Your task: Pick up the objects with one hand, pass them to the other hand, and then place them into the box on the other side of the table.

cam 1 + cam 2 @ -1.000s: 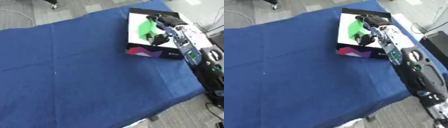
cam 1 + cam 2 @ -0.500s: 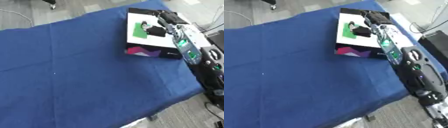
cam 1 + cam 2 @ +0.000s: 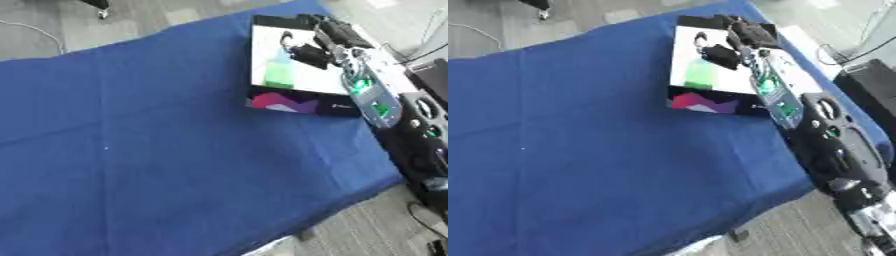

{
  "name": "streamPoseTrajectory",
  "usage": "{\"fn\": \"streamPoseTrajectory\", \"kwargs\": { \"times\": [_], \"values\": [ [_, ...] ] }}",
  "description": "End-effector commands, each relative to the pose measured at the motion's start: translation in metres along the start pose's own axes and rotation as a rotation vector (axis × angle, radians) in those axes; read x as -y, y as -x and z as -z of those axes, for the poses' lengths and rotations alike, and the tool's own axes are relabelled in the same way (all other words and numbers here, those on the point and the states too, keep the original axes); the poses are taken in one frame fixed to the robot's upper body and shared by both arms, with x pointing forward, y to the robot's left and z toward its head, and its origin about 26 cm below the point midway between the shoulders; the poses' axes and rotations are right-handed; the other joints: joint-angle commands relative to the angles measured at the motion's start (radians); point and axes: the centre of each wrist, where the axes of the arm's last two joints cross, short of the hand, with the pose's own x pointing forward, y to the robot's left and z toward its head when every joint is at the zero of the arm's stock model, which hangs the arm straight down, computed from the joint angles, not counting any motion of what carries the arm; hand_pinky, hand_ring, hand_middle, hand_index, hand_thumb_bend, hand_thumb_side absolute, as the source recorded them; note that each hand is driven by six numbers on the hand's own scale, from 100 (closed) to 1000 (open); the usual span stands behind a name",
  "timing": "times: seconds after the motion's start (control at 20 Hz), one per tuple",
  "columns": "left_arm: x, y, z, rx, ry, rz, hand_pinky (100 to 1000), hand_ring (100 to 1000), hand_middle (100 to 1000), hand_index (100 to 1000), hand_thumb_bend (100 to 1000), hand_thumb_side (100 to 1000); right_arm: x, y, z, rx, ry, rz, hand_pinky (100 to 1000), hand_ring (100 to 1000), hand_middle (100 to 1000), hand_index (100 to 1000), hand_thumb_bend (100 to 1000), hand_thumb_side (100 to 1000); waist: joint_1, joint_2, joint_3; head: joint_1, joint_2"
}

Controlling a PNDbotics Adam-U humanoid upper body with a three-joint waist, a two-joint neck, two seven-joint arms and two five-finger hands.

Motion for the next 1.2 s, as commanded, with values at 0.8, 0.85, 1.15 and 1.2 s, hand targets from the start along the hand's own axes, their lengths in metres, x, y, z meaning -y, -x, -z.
{"fn": "streamPoseTrajectory", "kwargs": {
  "times": [0.8, 0.85, 1.15, 1.2],
  "values": [
    [-0.017, 0.016, 0.0, -0.078, -0.038, 0.141, 650, 517, 508, 727, 965, 597, 0.049, -0.091, -0.026, 0.541, 0.342, 0.047, 632, 942, 879, 1000, 100, 601, 0.021, -0.007, -0.018, 0.239, -0.003],
    [-0.02, 0.019, 0.0, -0.09, -0.044, 0.164, 649, 514, 506, 727, 965, 594, 0.049, -0.1, -0.027, 0.598, 0.361, 0.063, 630, 933, 873, 1000, 100, 589, 0.022, -0.008, -0.02, 0.268, -0.003],
    [-0.035, 0.026, 0.01, -0.156, -0.097, 0.334, 648, 511, 504, 732, 974, 580, 0.033, -0.145, -0.033, 0.858, 0.397, 0.124, 646, 906, 866, 995, 100, 535, 0.028, -0.018, -0.031, 0.441, -0.003],
    [-0.035, 0.026, 0.013, -0.163, -0.1, 0.361, 650, 512, 505, 734, 978, 578, 0.03, -0.15, -0.035, 0.882, 0.394, 0.125, 654, 908, 870, 999, 100, 504, 0.029, -0.02, -0.03, 0.465, -0.003]
  ]
}}
